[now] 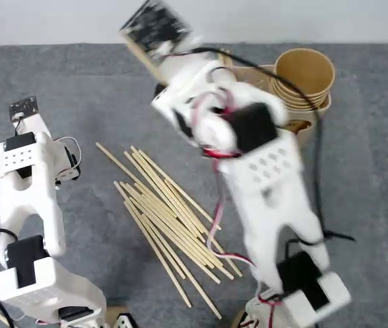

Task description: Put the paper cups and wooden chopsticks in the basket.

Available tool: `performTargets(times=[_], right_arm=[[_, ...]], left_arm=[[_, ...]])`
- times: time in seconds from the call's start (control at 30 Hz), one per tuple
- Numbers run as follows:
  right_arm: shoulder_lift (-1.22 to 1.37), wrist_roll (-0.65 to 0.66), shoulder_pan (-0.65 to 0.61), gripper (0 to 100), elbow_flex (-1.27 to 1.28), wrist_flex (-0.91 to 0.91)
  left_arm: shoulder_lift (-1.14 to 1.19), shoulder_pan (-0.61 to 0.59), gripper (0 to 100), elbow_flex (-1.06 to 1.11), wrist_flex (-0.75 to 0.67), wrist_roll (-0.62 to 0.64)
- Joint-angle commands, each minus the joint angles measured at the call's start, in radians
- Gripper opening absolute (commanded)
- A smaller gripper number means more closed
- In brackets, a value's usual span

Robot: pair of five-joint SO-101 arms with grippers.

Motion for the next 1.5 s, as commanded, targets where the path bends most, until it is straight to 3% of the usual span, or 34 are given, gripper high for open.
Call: performTargets(times=[0.0, 0.33, 0.53, 1.0, 1.47], right_arm=[[-0.117, 0.005, 0.084, 0.9, -0.034, -0.097], [-0.143, -0.141, 0.219, 0.9, -0.026, -0.228], [-0.137, -0.153, 0.272, 1.0, 0.063, -0.341], [-0.143, -0.155, 0.292, 1.0, 0.528, -0.714], [-0.153, -0.155, 0.302, 1.0, 0.586, -0.826]], left_arm=[[-0.008, -0.003, 11, -0.004, -0.018, 0.009], [-0.008, -0.003, 11, -0.004, -0.018, 0.009], [-0.008, -0.003, 11, -0.004, -0.018, 0.009], [-0.006, -0.003, 11, -0.004, -0.018, 0.009], [-0.006, -0.003, 11, -0.004, -0.018, 0.009]])
